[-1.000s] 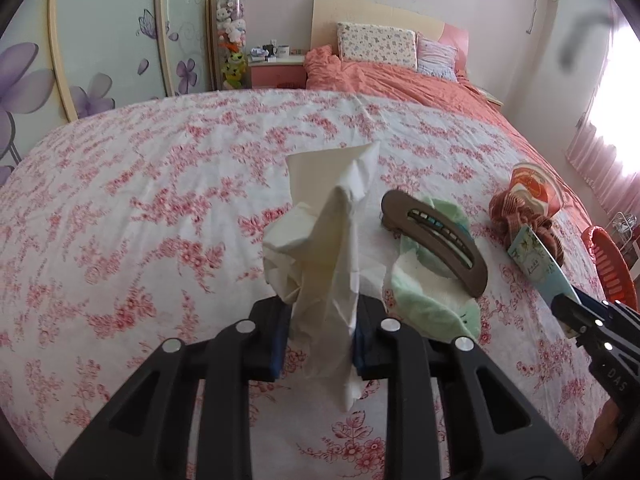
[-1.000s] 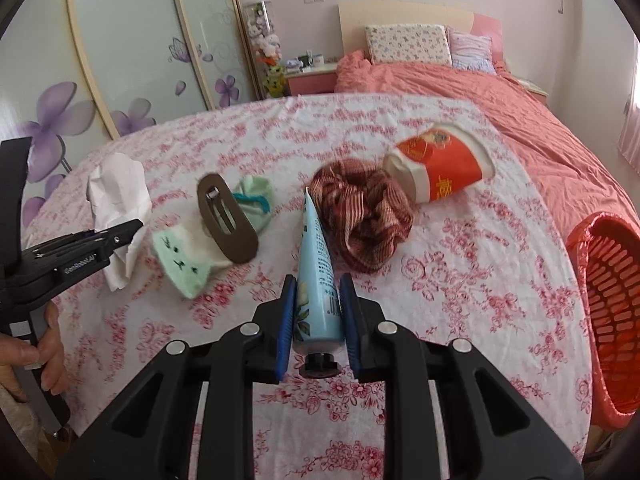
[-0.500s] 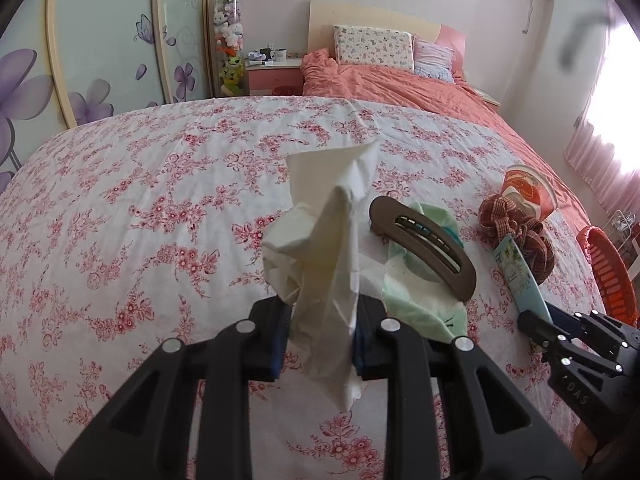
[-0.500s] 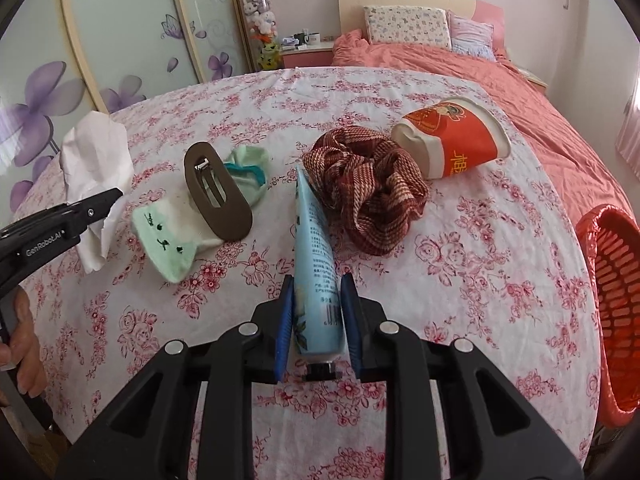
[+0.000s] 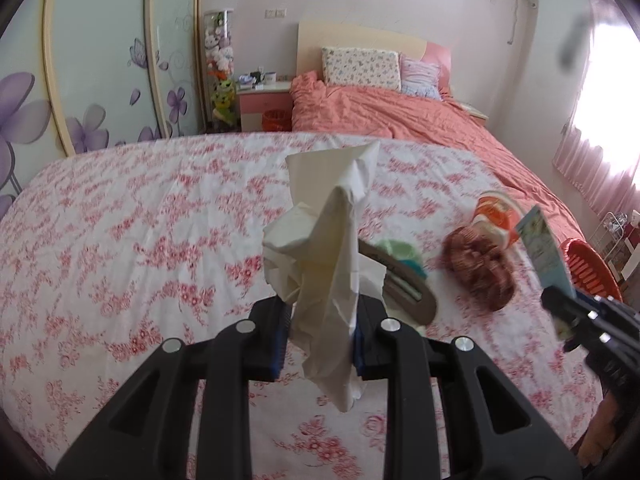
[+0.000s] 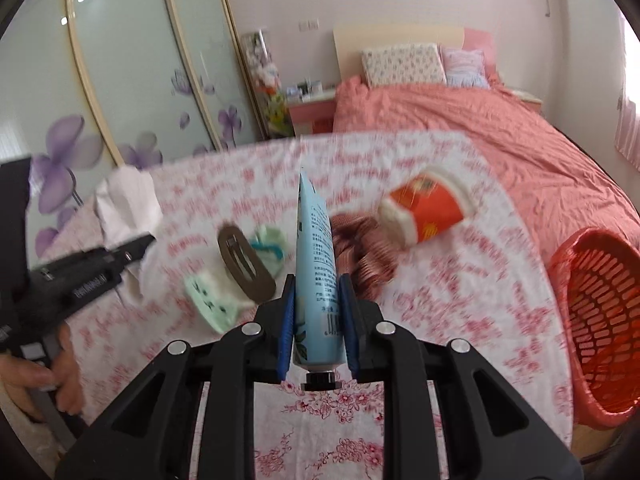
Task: Collect trash
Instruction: 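Lift the tissue and blue tube and carry them over the orange basket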
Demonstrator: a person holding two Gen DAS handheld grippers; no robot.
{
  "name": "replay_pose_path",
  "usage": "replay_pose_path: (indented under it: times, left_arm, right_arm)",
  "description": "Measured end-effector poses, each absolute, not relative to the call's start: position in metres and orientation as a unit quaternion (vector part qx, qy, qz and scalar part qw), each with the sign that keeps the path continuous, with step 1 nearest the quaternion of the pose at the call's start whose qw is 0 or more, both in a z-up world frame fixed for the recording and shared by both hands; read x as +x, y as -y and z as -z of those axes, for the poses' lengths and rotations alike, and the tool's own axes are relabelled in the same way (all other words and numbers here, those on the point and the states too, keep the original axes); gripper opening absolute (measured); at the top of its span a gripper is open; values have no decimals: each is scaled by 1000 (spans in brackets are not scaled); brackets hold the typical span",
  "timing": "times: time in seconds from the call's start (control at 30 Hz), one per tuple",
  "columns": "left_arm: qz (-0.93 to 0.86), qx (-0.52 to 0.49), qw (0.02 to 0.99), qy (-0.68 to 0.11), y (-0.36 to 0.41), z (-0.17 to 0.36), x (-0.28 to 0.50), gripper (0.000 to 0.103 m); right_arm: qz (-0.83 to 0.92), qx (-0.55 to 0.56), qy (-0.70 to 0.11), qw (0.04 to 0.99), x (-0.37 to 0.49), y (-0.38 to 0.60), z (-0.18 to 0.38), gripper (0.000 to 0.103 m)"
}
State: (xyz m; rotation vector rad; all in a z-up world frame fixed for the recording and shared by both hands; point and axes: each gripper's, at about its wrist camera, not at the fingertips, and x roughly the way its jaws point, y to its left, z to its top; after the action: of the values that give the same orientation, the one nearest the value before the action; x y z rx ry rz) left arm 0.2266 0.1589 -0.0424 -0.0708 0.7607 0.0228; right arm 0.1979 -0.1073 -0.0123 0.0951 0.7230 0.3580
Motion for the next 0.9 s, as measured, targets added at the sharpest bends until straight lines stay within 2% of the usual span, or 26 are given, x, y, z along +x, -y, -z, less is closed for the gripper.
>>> replay_pose_path:
  times: [0.5, 0.9]
  left_arm:
    - [59, -3, 940, -337, -77, -14, 211, 25]
    - [174, 22, 929, -326, 43, -28, 209, 25]
  right_arm:
    - [-100, 67, -274, 954, 173, 172, -32, 21]
    - [-17, 107, -243, 964, 155, 263, -40, 21]
